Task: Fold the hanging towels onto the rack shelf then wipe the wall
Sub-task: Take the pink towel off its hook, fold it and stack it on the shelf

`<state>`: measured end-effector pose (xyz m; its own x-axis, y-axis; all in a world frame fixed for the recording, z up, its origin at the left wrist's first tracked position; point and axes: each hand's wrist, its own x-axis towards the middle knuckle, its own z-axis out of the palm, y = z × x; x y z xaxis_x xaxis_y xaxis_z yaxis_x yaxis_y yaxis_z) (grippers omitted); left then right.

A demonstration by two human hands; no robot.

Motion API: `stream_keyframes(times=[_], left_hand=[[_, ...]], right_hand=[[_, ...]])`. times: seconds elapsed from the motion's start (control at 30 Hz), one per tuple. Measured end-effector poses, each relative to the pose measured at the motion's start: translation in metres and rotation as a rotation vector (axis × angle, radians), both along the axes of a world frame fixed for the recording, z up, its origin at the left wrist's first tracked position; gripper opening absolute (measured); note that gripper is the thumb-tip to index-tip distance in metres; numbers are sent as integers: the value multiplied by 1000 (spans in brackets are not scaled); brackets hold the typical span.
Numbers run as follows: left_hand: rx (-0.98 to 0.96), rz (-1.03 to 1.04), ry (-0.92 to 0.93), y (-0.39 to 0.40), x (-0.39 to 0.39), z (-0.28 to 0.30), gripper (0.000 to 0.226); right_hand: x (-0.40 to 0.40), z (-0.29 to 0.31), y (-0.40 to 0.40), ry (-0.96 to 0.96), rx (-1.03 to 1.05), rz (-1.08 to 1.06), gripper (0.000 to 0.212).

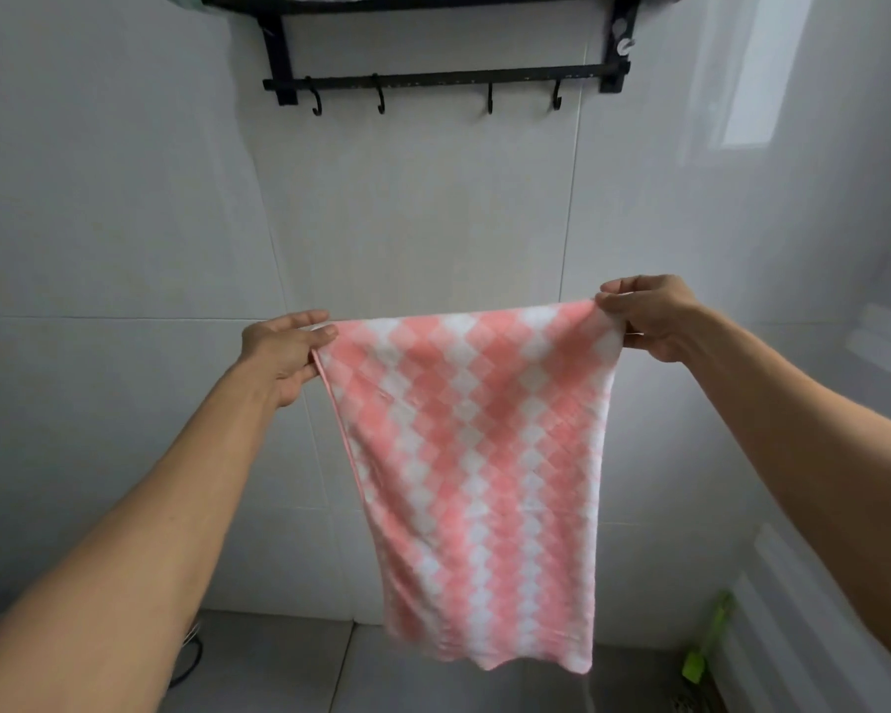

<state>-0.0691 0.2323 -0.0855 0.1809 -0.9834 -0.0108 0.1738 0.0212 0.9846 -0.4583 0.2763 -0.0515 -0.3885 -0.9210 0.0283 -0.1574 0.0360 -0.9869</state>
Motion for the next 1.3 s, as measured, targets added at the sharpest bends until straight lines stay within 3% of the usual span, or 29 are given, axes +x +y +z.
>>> stream_keyframes(times=[0.13, 0.23, 0.5, 0.7, 0.8, 0.93, 1.0, 1.07, 1.13, 1.2, 1.3], left_hand=[[-20, 3, 1, -2, -3, 6, 19], [-28, 30, -50, -4, 0, 11, 19], [-50, 51, -168, -5, 9, 13, 21], [-51, 26, -355, -9, 14, 9, 59], [-42, 57, -540, -14, 14, 0, 60], [-98, 128, -694, -19, 16, 10, 33], [-197, 88, -610, -26, 25, 36, 30], [-253, -99, -410, -24, 30, 50, 28], [-193, -270, -270, -14, 23, 33, 44], [-88, -224, -179, -6, 14, -4, 47], [30, -71, -106, 0, 18, -45, 40]], right_hand=[[-3, 3, 0, 16, -8, 20, 10], [-5, 4, 2, 45, 38, 86, 24], [-2, 3, -3, 89, 68, 77, 17], [-2, 2, -5, 174, 97, 115, 48], [0, -4, -10, 293, 84, 85, 39], [3, 9, -12, 430, 100, 119, 12], [-2, 32, -13, 383, 25, 159, 14], [-6, 48, -8, 168, -71, 272, 41], [-3, 37, 1, 82, -41, 346, 74], [-1, -3, 3, 67, 50, 363, 91], [0, -58, 6, -40, 119, 335, 76]])
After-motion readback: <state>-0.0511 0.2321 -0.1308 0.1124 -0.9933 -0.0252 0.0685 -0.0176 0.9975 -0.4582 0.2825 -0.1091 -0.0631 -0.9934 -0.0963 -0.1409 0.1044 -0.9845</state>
